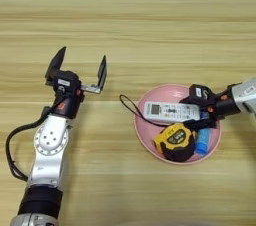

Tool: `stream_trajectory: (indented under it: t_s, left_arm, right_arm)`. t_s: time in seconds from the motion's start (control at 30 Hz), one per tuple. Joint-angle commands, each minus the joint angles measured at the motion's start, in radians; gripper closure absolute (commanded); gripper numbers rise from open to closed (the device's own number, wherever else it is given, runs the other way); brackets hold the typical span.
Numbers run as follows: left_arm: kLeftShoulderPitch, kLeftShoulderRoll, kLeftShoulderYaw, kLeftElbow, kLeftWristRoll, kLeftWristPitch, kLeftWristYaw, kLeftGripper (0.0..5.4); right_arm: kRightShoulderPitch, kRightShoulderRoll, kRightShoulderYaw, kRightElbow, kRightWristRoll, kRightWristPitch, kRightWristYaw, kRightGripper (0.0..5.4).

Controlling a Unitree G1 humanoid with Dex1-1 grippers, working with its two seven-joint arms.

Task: Move the objects on the table

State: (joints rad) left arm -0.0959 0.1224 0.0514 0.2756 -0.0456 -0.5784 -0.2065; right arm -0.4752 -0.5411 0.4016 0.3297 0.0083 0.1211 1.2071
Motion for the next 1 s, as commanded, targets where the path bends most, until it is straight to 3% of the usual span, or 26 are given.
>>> stream_trajectory:
  t_s: [0.03,0.3,0.63,1.0]
  left_arm:
    - [-0.005,-0.002,-0.005,0.014,0.01,-0.014,0.008,0.0]
    - [-0.011,-0.003,-0.008,0.023,0.01,-0.022,0.012,0.0]
    - [-0.007,-0.01,-0.018,0.015,0.016,-0.024,0.026,0.0]
    - [0.004,-0.003,-0.021,-0.006,0.015,-0.021,0.028,0.0]
  right_arm:
    - [-0.003,0.006,-0.018,-0.011,0.004,-0.002,-0.007,2.49]
    - [0.0,0.022,-0.044,-0.033,0.027,0.007,-0.01,2.49]
    - [0.009,0.013,-0.188,-0.126,0.146,0.072,-0.04,2.49]
    - [0.162,-0.053,-0.406,-0.198,0.238,0.083,-0.163,2.49]
